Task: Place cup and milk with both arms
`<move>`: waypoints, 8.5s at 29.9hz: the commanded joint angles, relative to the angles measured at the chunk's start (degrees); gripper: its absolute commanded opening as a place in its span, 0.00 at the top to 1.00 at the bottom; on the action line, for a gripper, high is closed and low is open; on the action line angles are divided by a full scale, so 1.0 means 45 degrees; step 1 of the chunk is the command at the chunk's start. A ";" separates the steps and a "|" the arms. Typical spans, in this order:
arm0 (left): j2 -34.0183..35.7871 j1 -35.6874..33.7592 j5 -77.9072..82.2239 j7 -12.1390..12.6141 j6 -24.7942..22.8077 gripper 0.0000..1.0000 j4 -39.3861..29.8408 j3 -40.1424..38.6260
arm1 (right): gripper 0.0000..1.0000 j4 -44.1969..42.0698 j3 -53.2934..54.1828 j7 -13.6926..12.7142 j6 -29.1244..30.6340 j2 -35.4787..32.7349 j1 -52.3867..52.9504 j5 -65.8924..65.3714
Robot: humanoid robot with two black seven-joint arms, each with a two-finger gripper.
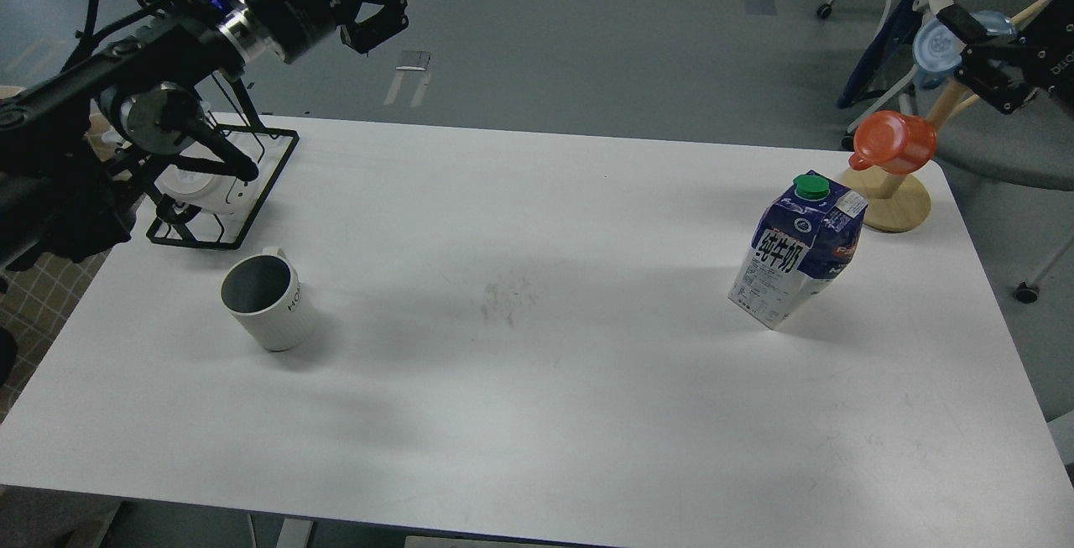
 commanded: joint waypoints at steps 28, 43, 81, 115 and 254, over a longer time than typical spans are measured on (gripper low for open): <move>0.0588 0.0766 0.0029 0.0794 -0.0008 0.01 -0.0628 -0.0236 | 0.00 0.0074 -0.0418 0.0095 -0.0420 0.0032 0.0046 0.0073; 0.0530 0.1059 0.0029 -0.0104 -0.0008 0.01 -0.0688 -0.0725 | 0.00 0.0035 -0.0418 0.0310 -0.0166 0.0012 0.0085 0.0053; 0.1136 0.1177 0.0692 0.1361 -0.0008 0.01 -0.1254 -0.0568 | 0.00 0.0152 -0.0437 0.0388 -0.0147 -0.0007 0.0007 -0.0064; 0.8596 0.3149 1.4012 0.1478 -0.0008 0.01 -0.7895 0.0779 | 0.00 0.0972 -0.0339 0.0388 -0.0147 -0.0378 -0.0130 -0.0220; -0.1520 -0.1167 1.8428 0.3841 -0.0008 1.00 -0.4438 0.5408 | 0.00 0.1168 -0.0085 0.0388 -0.0283 -0.0691 0.1237 -0.0240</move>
